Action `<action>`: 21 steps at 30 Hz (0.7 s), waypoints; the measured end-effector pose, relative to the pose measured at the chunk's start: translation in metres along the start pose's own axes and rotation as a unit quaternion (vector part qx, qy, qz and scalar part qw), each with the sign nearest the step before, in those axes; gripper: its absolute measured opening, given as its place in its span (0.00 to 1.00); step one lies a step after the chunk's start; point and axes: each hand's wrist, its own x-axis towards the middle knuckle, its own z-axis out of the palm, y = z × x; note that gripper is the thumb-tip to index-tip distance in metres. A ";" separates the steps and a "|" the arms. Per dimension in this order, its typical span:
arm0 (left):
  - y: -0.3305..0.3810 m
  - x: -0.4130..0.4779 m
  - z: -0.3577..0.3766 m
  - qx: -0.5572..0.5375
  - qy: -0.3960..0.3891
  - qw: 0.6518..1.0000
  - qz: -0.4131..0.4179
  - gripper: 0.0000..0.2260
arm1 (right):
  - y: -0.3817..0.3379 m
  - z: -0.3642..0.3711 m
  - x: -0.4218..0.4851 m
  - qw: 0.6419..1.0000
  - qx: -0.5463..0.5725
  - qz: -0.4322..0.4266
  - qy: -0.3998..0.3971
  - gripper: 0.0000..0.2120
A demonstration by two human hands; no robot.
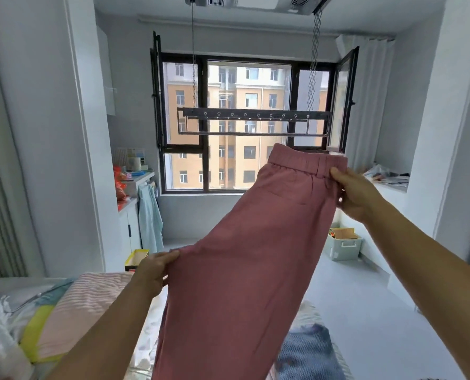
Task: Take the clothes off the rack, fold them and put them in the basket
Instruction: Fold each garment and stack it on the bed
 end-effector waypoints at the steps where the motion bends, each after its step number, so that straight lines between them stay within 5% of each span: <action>1: 0.005 0.003 -0.002 0.019 -0.011 1.000 -0.005 0.10 | 0.005 -0.003 0.003 1.000 0.006 -0.001 0.007 0.05; 5: 0.017 0.013 -0.003 0.147 -0.050 0.986 0.057 0.11 | 0.018 -0.001 0.013 0.995 0.098 -0.025 0.010 0.07; 8: 0.019 0.023 0.004 0.243 0.021 0.959 0.142 0.09 | 0.022 0.011 0.022 0.989 0.138 -0.047 0.008 0.08; 13: 0.034 0.059 0.016 0.197 0.091 0.962 0.168 0.05 | 0.017 0.031 0.041 0.984 0.154 -0.086 0.000 0.09; 21: 0.085 0.084 0.015 0.117 0.088 0.962 0.229 0.09 | -0.004 0.044 0.053 0.971 0.193 -0.138 -0.043 0.09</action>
